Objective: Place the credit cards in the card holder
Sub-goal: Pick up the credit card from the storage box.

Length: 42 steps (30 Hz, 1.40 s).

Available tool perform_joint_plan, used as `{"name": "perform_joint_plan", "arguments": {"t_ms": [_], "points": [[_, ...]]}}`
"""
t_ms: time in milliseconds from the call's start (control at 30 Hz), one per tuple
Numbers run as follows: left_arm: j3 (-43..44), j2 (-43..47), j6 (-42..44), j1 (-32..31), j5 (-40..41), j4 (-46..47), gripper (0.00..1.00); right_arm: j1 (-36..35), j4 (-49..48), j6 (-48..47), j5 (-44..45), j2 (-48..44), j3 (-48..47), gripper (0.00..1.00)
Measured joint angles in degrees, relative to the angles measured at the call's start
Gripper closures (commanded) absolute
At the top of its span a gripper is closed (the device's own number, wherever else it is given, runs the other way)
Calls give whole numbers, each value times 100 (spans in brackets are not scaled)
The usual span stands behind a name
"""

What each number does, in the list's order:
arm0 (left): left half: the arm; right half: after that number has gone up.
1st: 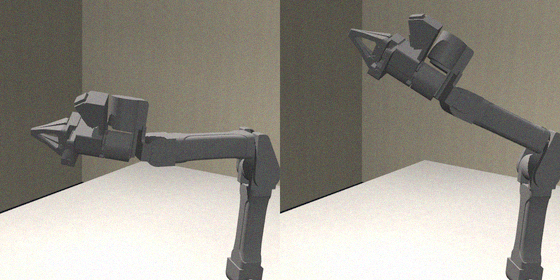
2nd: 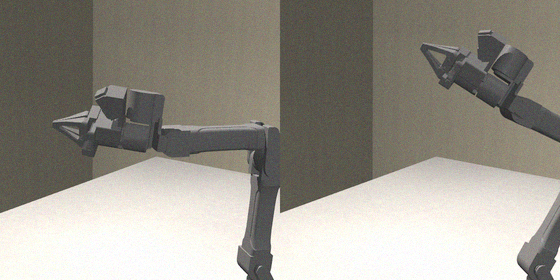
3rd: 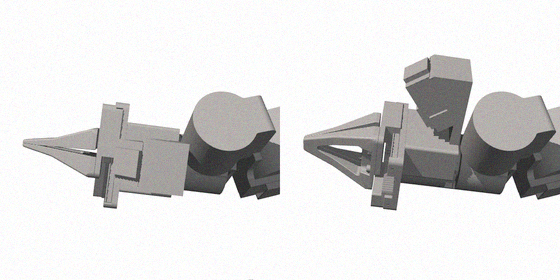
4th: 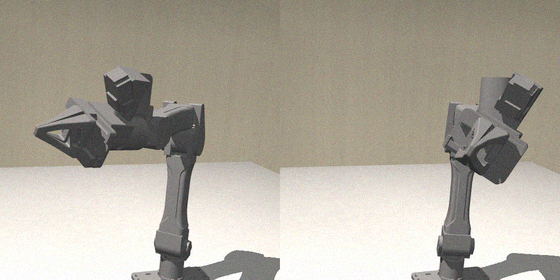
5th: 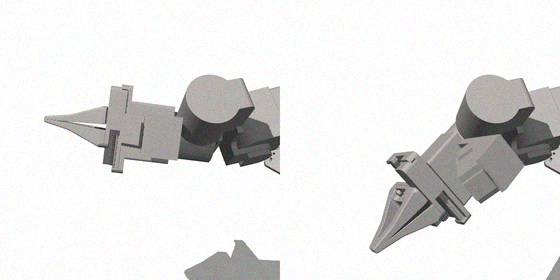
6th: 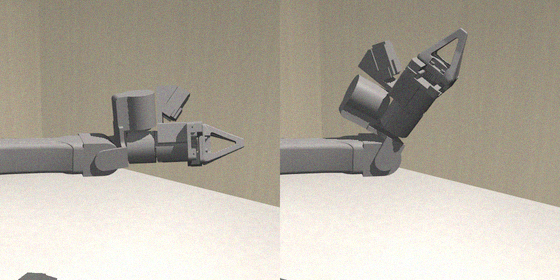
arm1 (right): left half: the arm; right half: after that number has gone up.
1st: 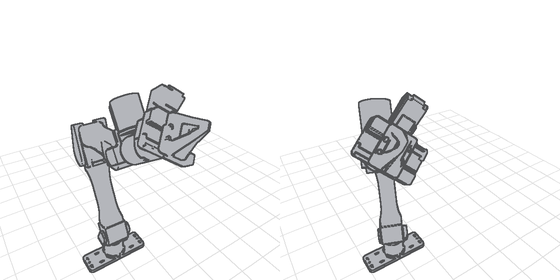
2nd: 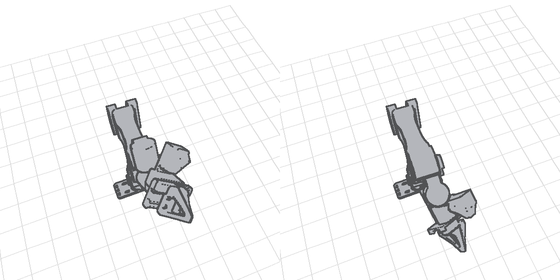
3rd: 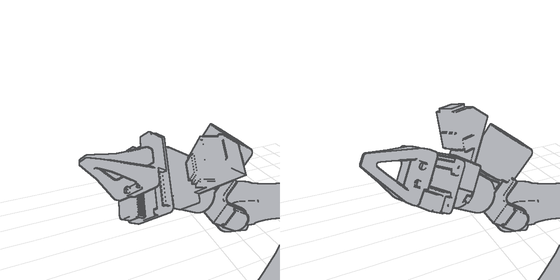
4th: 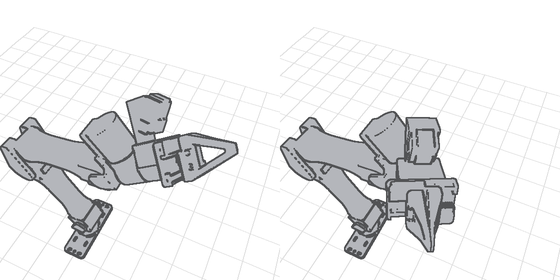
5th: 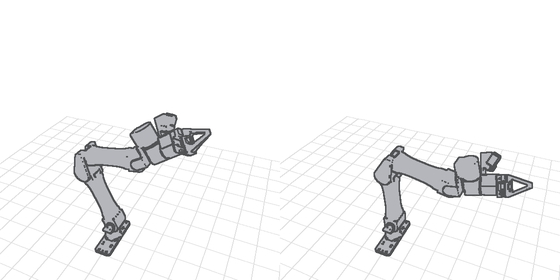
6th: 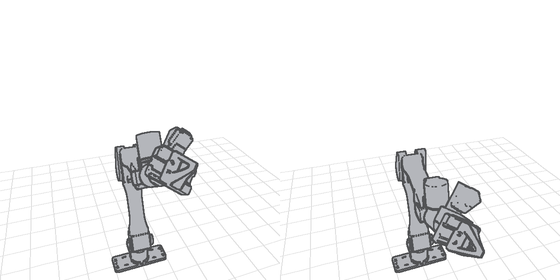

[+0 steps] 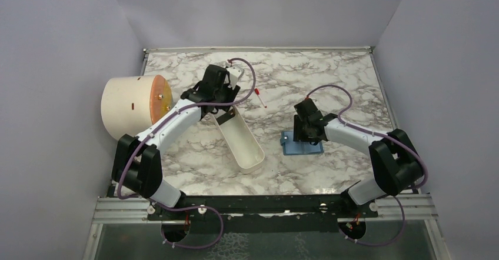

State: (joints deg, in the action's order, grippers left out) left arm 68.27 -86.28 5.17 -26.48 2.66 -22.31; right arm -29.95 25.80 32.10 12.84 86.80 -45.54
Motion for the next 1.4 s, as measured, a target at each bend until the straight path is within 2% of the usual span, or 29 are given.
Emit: {"name": "perform_joint_plan", "arguments": {"t_ms": [367, 600, 800, 1400], "points": [[-378, 48, 1366, 0, -328, 116, 50, -4, -9, -92, -2, -2, -4, 48], [-378, -103, 1891, -9, -372, 173, 45, -4, -13, -120, -11, -2, -4, 48], [-378, -415, 2186, -39, -391, 179, 38, -4, -15, -138, -24, -11, -4, 48], [-378, -911, 2553, -103, 90, 260, 37, -4, -11, -190, -107, -63, 7, 47]]}}
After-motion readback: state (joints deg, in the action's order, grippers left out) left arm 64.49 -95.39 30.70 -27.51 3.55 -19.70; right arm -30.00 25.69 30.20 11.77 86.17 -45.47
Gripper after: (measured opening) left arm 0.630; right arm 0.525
